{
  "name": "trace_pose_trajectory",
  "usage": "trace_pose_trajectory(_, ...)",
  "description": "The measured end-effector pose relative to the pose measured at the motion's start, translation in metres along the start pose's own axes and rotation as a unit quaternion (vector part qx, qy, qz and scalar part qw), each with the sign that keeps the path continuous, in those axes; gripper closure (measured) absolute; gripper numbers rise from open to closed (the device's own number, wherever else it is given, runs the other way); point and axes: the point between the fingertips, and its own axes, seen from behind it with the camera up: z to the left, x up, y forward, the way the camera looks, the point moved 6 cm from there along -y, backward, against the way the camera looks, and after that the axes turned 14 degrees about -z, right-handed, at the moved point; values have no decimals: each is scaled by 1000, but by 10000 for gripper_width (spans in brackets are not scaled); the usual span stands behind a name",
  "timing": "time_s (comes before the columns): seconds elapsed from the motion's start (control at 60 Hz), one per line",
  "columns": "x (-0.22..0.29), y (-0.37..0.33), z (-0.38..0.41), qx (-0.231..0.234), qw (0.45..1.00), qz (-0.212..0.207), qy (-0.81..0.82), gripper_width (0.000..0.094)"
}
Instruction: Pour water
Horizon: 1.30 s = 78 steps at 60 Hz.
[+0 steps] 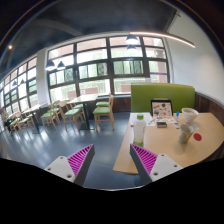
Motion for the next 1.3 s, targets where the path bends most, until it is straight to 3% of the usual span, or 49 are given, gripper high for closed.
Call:
trace_pose_trajectory(0.1,13,-5,-26,-5,1000,2,5,137)
trace_pose_trajectory(0.383,-18,39,-62,-33,999,13,-11,138)
trace_pose_trajectory(0.633,-60,136,-122,-94,993,22,-66,145)
trace_pose_trajectory(0.85,-82,218,-143,-98,992,39,-63,157)
trace_pose_trajectory(0.917,-77,234,-146,-108,990,26,-87,224)
trace_pose_trajectory(0.967,-77,245,-156,-119,987,17,-102,431)
trace_pose_trajectory(0.983,-79,248,-158,-123,987,17,-104,460)
trace_pose_trajectory(1.233,-83,257,-169,-109,990,-10,-88,581)
trace_pose_trajectory(1.267,-84,259,-168,-104,991,-11,-82,654)
trace_pose_trajectory(1.3,-84,259,-168,-102,992,-12,-72,653)
